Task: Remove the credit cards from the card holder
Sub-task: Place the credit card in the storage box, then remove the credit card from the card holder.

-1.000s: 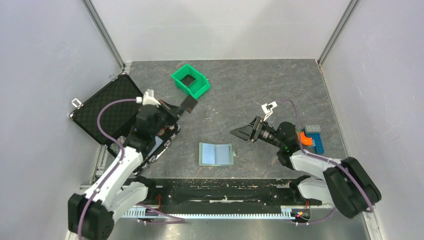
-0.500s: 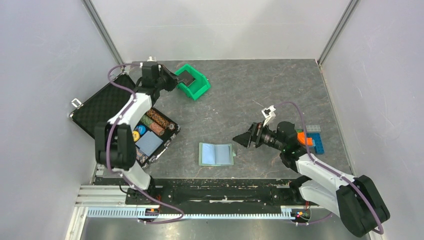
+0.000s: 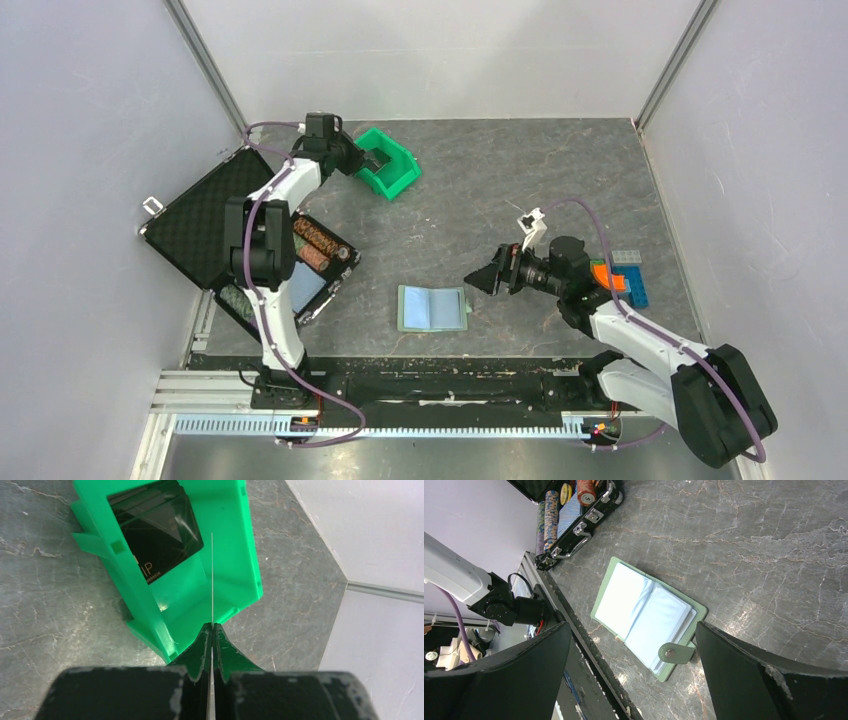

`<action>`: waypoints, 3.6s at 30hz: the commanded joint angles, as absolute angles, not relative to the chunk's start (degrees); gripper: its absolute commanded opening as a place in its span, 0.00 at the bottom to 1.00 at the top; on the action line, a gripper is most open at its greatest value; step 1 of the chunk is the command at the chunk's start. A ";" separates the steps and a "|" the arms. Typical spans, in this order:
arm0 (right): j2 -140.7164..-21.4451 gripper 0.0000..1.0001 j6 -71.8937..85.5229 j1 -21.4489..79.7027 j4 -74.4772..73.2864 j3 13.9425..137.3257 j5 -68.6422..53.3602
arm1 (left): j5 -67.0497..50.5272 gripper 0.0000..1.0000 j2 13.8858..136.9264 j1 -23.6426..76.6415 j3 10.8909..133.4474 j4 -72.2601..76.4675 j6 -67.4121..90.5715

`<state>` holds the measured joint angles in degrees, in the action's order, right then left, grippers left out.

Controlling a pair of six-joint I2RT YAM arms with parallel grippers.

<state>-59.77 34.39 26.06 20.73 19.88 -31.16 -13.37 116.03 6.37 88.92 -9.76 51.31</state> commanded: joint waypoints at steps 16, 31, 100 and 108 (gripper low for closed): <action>-62.68 0.98 31.99 25.93 19.54 24.26 -30.06 | -9.73 0.04 126.24 4.57 101.89 -14.59 45.80; -63.42 0.98 31.88 25.95 18.64 24.87 -29.62 | -8.29 0.33 128.06 4.57 107.84 -18.64 42.51; -69.79 0.71 43.42 46.52 30.76 17.80 -14.35 | -26.51 0.34 70.04 33.17 27.85 -3.45 43.39; -73.05 0.70 41.51 46.54 27.11 20.16 -9.12 | -24.16 0.34 74.57 33.57 25.68 -1.72 41.49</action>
